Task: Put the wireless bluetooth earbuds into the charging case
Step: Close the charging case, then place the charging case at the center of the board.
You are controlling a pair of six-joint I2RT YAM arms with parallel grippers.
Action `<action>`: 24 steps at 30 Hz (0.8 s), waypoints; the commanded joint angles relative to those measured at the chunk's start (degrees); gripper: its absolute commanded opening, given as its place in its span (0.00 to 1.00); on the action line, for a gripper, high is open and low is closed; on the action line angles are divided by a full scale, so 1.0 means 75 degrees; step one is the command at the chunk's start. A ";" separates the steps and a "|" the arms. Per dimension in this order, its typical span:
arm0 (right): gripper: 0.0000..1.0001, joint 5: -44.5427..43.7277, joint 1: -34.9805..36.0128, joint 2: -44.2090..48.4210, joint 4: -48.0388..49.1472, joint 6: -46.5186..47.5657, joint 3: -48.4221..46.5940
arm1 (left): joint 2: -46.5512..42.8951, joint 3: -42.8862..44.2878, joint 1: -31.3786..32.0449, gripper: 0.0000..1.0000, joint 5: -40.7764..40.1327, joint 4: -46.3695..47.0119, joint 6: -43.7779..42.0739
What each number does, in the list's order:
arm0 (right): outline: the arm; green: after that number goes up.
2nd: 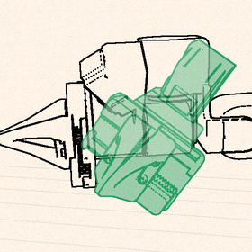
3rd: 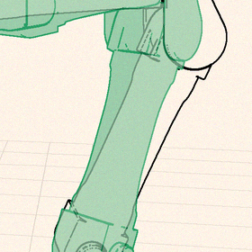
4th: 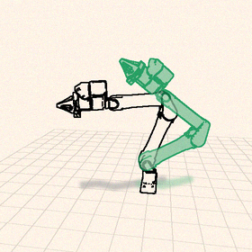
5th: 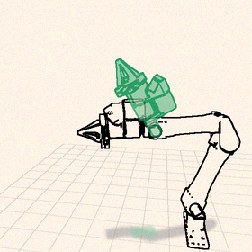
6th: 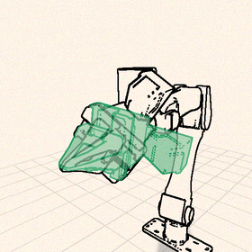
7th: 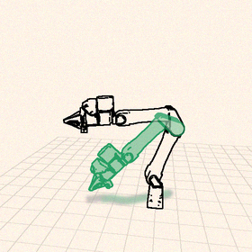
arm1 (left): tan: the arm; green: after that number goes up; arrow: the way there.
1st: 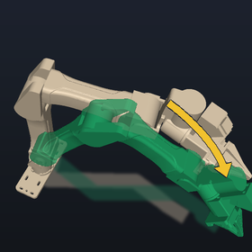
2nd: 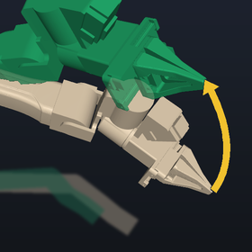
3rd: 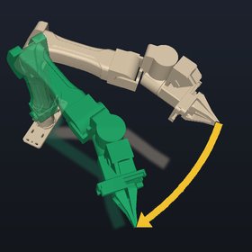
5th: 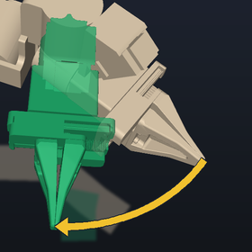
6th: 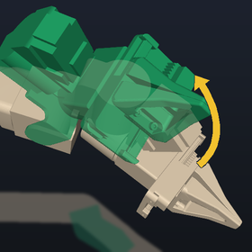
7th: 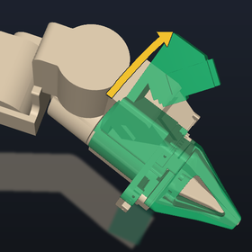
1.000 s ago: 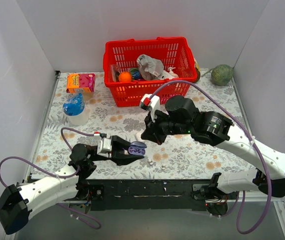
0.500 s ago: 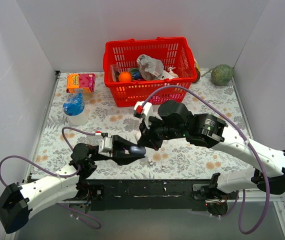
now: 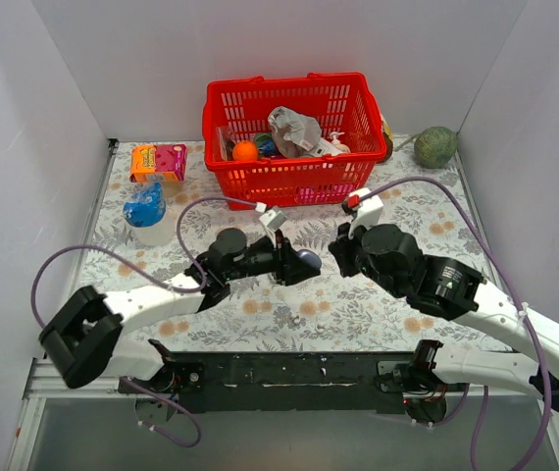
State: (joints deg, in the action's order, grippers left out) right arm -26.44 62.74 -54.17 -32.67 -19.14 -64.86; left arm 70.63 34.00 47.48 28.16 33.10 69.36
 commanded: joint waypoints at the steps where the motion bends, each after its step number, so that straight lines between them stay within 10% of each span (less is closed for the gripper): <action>1: 0.10 -0.1385 -0.0010 0.0600 0.0828 -0.0683 0.0982 | 0.1756 0.0622 -0.0225 0.00 -0.0251 -0.0828 0.1496; 16: 0.16 -0.0799 -0.0045 0.1317 0.0653 -0.1128 0.2320 | 0.5418 0.3036 -0.0940 0.03 -0.0496 -0.1880 0.1568; 22: 0.18 -0.0928 -0.0045 0.1340 0.0406 -0.1117 0.2203 | 0.5513 0.3073 -0.0952 0.46 -0.0801 -0.2409 0.1439; 24: 0.18 -0.0963 -0.0045 0.1317 0.0359 -0.1117 0.2168 | 0.5454 0.2944 -0.0964 0.98 -0.0837 -0.2480 0.1404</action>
State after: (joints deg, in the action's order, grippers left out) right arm -32.23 62.59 -45.01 -30.44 -26.83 -47.33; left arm 112.73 56.58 40.25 25.71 20.03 82.02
